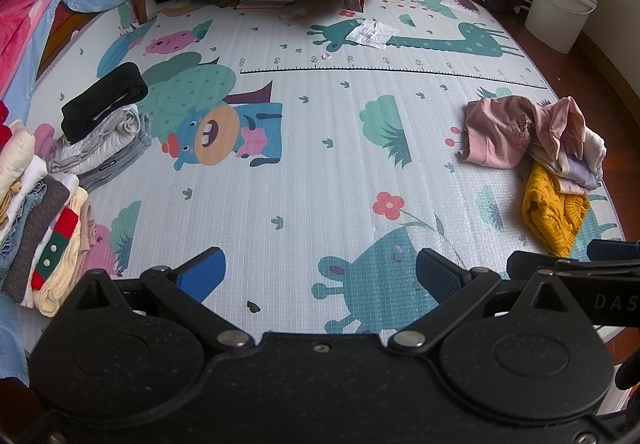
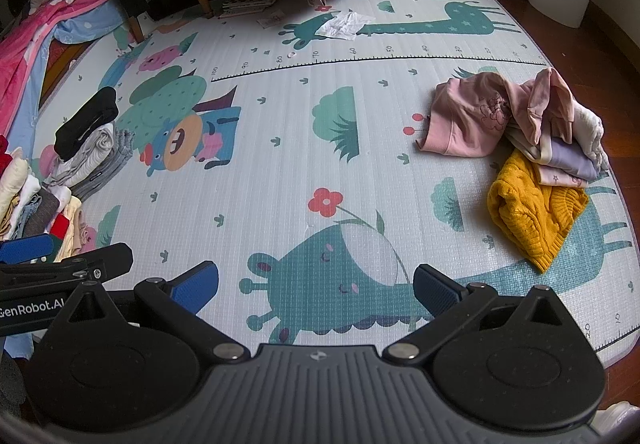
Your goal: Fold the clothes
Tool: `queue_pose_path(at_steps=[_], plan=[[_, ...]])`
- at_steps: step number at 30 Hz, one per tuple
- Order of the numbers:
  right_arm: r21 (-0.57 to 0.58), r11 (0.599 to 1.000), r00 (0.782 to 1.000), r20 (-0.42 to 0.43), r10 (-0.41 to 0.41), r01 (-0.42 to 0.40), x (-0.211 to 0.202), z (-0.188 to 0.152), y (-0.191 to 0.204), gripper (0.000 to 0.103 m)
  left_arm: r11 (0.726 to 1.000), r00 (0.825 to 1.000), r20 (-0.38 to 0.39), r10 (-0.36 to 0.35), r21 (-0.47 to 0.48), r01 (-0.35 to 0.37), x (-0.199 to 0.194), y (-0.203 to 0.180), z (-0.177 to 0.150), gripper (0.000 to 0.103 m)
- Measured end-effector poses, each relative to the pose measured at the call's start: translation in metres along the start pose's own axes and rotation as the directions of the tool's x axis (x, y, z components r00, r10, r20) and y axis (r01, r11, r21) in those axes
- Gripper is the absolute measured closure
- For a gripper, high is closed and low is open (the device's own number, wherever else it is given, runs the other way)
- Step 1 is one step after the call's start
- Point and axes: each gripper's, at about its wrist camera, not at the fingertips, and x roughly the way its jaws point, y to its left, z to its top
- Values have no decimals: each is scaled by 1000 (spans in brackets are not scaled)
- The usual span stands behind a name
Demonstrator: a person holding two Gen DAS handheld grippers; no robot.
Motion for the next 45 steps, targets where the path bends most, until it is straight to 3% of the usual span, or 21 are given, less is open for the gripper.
queue_pose_path(at_steps=[5,8,16,22,26,31,33,38,41,45], plan=[[-7,1000,1000,-7,11,-11,-1,4,-4,0,1000,1000,7,-16,-3,16,1,4,-1,1],[10,1000,1000,30,9,-9,-9,17,-18,0,999,998,24,-52,8,52,2,-3,-1,1],[69,997,987,154,-51,41,-30,61,-98,0,975,981,6,-193,113,191,34,-51,9,1],[176,984,986,168,-16,-14,-37,77,-169,0,945,959,-14,-284,165,282,67,-102,25,1],[173,985,982,181,-51,20,-35,78,-201,0,910,940,30,-340,263,321,83,-143,32,1],[73,985,970,178,-165,154,-6,81,-241,0,867,909,86,-407,348,356,108,-181,33,0],[39,977,965,152,-215,212,15,79,-262,0,852,905,101,-414,393,346,119,-195,31,0],[31,971,966,96,-239,237,59,72,-316,1,807,882,70,-466,441,392,149,-223,21,0],[9,968,964,89,-249,249,79,61,-341,8,769,858,49,-511,473,430,161,-237,9,1],[19,962,961,59,-272,271,108,33,-376,14,727,840,37,-541,522,445,173,-253,-8,1]])
